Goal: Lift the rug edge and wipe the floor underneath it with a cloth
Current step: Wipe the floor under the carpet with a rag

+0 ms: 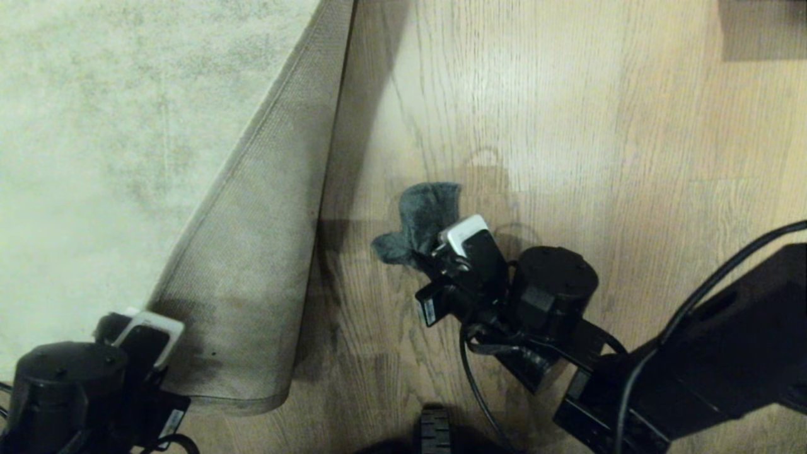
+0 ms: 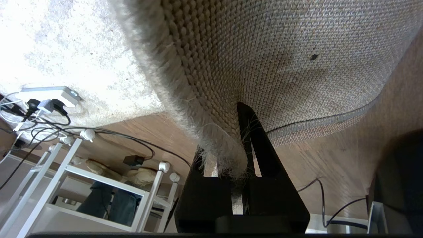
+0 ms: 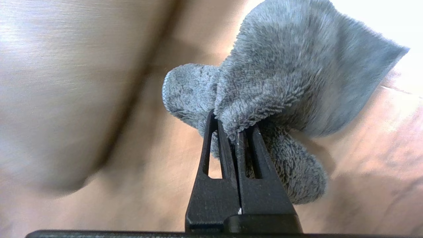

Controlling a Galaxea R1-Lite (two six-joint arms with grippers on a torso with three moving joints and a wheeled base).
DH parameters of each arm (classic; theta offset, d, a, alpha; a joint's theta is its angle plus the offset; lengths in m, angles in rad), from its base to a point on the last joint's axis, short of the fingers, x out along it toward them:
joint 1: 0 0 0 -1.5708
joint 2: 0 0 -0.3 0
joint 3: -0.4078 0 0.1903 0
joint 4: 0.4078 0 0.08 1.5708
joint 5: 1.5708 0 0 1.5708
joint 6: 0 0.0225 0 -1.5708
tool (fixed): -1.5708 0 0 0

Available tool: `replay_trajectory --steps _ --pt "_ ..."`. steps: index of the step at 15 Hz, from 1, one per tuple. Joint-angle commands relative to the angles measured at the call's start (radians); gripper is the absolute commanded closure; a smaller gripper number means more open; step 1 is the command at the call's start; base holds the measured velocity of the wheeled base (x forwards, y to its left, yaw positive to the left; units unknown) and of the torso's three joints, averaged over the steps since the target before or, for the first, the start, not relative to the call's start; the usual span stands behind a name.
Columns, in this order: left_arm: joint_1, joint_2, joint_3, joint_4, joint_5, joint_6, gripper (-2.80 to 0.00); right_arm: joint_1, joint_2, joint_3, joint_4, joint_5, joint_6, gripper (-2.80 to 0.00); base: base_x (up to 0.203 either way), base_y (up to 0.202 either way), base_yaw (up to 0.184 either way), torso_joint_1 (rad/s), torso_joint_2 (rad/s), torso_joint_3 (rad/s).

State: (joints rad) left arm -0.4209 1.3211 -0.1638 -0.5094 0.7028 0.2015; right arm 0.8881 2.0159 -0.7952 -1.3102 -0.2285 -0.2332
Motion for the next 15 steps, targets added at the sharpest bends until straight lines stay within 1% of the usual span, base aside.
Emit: replay_trajectory --steps 1,3,5,7,9,12,14,15 --pt "-0.001 0.000 0.009 -0.005 0.004 0.003 0.00 0.098 -0.119 0.081 0.042 -0.002 -0.003 0.00 0.000 0.000 0.000 0.000 0.00 0.000" --pt "-0.001 -0.002 0.012 -0.005 0.004 0.003 0.00 0.176 -0.121 0.154 0.077 -0.002 -0.002 0.00 0.000 0.000 0.000 0.000 0.00 0.000" --pt "-0.001 -0.008 0.012 -0.005 0.004 0.003 0.00 0.208 -0.056 0.201 0.068 -0.002 0.005 0.00 0.000 0.000 0.000 0.000 0.00 0.000" --pt "-0.001 -0.010 0.012 -0.005 0.004 0.003 0.00 0.223 0.029 0.208 0.042 -0.002 0.019 0.00 0.000 0.000 0.000 0.000 0.00 0.000" --pt "-0.001 -0.007 0.012 -0.003 0.003 0.001 0.00 0.227 0.123 0.209 -0.001 -0.002 0.044 0.00 0.000 0.000 0.000 0.000 0.00 0.000" --pt "-0.001 -0.002 0.013 -0.003 0.001 -0.001 0.00 0.221 0.245 0.182 -0.018 -0.003 0.122 0.00 0.000 0.000 0.000 0.000 0.00 0.000" --pt "-0.001 -0.002 0.015 -0.003 0.000 -0.002 0.00 0.187 0.311 0.110 -0.014 -0.003 0.135 0.00 0.000 0.000 0.000 0.000 0.00 0.000" --pt "-0.001 -0.002 0.028 -0.003 0.000 -0.002 0.00 0.148 0.344 0.069 -0.014 -0.003 0.137 0.00 0.000 0.000 0.000 0.000 0.00 0.000"
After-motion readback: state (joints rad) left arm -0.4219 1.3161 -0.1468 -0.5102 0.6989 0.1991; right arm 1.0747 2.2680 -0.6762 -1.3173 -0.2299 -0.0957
